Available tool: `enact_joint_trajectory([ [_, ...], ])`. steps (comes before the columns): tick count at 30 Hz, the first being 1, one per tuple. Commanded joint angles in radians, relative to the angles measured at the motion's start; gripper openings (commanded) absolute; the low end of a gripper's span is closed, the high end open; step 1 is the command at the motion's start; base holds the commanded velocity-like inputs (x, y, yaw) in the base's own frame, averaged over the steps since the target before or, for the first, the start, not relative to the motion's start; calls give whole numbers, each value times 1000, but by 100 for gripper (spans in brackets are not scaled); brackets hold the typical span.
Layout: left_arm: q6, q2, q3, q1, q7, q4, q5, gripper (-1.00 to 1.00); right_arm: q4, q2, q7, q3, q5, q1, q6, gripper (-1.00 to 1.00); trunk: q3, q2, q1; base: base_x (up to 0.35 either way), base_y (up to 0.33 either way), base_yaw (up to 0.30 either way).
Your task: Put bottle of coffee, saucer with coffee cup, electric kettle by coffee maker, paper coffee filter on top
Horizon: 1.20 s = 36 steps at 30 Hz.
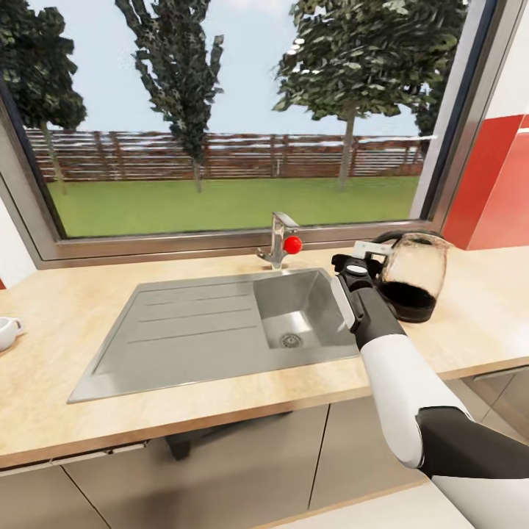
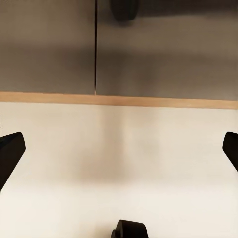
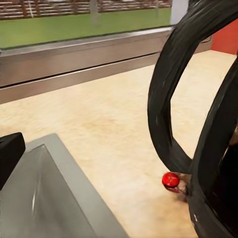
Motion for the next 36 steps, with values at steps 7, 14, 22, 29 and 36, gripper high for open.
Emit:
enact_joint_trajectory([
  [7,-1,1,-3,0,-4,0,10,100,-1,1,-2,-1,2,-1,5,100,-1,0,0,46,34,0],
  [14,-1,1,-3,0,-4,0,10,100,0,1,-4,-1,2,-1,4,100,-1,0,0,3,2,0],
  [22,0,1,-3,0,-4,-1,10,100,0,0,-4,-1,2,-1,4,100,-1,0,0,50,0,0],
  [29,0,1,-3,0,-4,0,10,100,0,-1,-6,-1,2,-1,4,100,-1,0,0,8,0,0],
  [36,0,1,-3,0,-4,0,10,100,0,-1,-51,1,2,-1,4,100,-1,0,0,0,0,0],
])
